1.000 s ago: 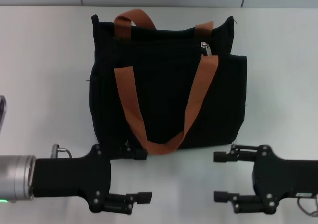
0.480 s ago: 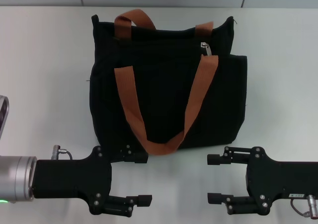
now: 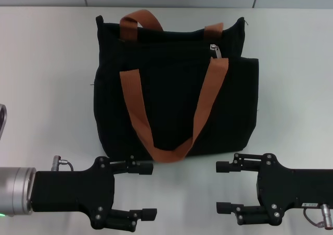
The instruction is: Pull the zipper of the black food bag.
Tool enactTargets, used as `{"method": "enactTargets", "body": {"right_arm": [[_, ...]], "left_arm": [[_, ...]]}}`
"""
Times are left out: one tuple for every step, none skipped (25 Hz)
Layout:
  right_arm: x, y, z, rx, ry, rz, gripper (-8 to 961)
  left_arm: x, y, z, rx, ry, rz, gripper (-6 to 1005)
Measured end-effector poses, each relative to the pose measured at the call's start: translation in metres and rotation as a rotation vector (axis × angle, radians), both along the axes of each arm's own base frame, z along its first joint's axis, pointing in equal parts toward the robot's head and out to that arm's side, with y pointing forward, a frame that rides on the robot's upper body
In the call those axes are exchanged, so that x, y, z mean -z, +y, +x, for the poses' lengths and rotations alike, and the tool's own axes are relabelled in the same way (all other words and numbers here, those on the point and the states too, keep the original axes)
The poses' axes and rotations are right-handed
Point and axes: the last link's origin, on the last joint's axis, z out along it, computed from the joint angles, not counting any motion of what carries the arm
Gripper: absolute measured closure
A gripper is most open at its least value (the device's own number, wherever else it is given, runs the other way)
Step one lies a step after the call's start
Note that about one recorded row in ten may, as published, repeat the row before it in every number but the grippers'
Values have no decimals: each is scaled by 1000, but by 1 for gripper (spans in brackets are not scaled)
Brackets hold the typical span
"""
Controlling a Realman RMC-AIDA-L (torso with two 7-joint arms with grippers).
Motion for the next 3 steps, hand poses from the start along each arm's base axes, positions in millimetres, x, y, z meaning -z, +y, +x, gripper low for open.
{"method": "enactTargets", "body": {"right_arm": [[0,0,0,-2,1,0,236],[0,0,0,-2,1,0,236],[0,0,-1,-2,1,0,236]], "left_arm": [[0,0,0,0,0,0,170],[0,0,0,0,0,0,170],[0,0,0,0,0,0,170]]}}
